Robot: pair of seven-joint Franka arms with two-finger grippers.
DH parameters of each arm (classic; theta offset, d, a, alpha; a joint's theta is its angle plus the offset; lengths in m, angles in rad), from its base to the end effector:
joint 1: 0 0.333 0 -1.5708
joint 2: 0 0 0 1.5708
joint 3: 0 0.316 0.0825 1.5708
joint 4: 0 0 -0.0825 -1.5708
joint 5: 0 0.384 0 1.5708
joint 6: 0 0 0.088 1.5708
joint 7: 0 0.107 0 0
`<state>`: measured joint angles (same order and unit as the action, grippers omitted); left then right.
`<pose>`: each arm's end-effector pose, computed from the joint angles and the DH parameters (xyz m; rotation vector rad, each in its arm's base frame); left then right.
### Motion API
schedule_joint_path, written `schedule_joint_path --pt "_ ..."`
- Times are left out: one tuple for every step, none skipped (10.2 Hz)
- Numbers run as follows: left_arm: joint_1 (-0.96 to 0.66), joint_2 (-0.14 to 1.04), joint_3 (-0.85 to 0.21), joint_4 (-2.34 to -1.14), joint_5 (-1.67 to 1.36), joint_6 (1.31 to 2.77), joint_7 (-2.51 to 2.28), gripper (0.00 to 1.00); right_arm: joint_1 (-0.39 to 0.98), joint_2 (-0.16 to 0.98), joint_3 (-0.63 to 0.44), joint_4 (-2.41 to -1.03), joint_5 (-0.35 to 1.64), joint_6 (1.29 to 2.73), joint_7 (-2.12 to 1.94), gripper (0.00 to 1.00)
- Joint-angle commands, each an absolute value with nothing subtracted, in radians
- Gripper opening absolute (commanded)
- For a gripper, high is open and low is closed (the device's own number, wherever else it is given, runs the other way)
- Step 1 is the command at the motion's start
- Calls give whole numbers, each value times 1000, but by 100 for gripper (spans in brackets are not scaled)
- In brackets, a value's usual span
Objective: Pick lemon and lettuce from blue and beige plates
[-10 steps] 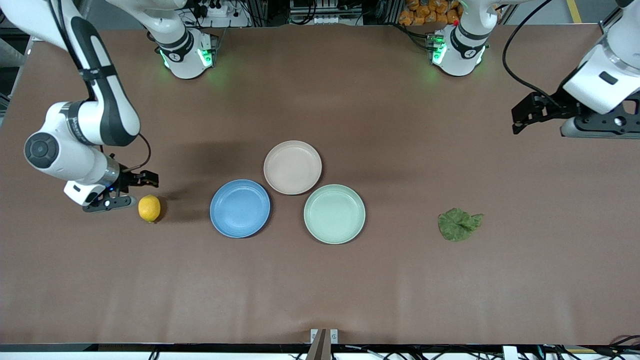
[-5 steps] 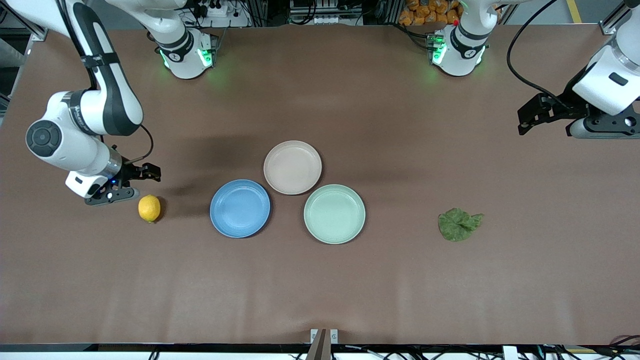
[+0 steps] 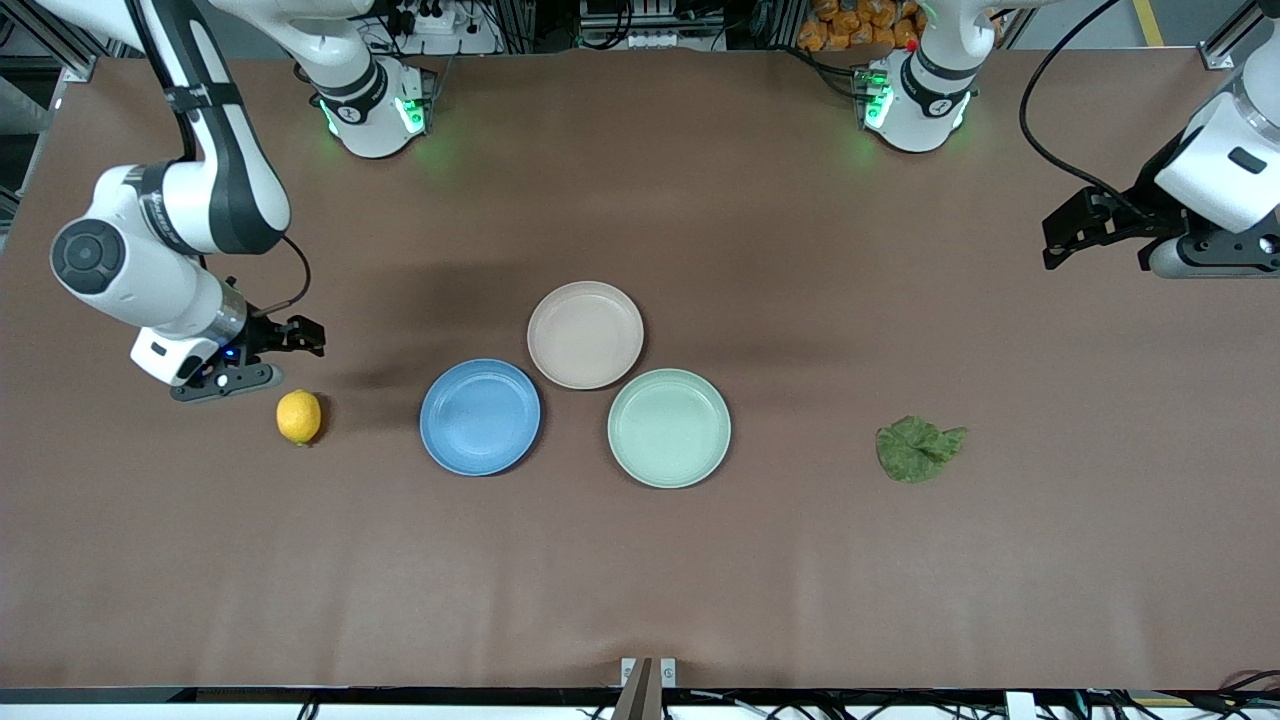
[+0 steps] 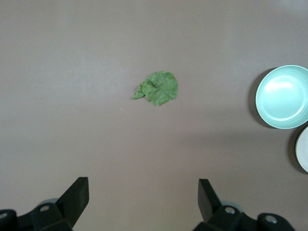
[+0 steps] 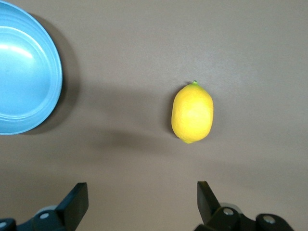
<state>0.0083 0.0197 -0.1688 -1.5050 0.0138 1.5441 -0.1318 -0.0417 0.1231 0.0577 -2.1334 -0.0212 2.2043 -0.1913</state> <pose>0.5517 -0.0867 0.6423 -3.1336 0.0441 -0.0329 0.5524 0.0078 0.3458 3.1165 0.3443 -0.0825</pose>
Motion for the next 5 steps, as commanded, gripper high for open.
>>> schedule_joint_path --pt "15 23 -175 -1485 26 1502 -107 100 -49 58 58 -2161 -25 2183 -199 100" --pt "15 23 -175 -1485 20 1499 -107 100 -51 51 57 -2160 -25 2180 -199 100" --pt "15 21 -175 -1485 17 1497 -107 100 -51 38 57 -2161 -25 2178 -199 100" --pt "15 20 -176 -1485 17 1497 -107 100 -51 34 55 -2158 -25 2162 -199 100" --pt "14 20 -176 -1485 23 1497 -107 100 -51 23 55 -2158 -25 2158 -199 100"
